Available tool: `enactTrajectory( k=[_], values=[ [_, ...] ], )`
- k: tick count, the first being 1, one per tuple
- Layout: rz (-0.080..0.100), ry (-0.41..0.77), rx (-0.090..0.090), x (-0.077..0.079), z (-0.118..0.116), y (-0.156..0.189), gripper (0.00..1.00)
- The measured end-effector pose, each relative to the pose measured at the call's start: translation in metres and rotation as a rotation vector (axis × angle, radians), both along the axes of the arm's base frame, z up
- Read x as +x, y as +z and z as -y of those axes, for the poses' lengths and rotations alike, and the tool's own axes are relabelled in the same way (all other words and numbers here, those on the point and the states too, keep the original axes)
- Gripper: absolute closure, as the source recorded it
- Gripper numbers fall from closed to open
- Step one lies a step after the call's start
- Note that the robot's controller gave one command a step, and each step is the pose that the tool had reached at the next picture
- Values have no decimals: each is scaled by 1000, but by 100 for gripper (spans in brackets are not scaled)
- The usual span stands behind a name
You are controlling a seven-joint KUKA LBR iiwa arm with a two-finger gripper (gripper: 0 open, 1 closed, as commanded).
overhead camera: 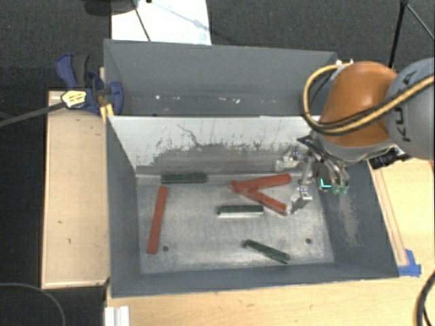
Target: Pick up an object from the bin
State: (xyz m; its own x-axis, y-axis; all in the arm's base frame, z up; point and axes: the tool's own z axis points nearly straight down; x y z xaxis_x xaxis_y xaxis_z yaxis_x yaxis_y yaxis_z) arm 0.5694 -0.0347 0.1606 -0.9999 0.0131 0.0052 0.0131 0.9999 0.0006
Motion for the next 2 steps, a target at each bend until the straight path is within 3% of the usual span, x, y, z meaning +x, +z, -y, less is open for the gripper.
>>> enactTrajectory(
  k=[1,2],
  values=[
    [8,1,-1,2,0,5,0],
    [16,-142,0,8,-2,-43,0]
  ],
)
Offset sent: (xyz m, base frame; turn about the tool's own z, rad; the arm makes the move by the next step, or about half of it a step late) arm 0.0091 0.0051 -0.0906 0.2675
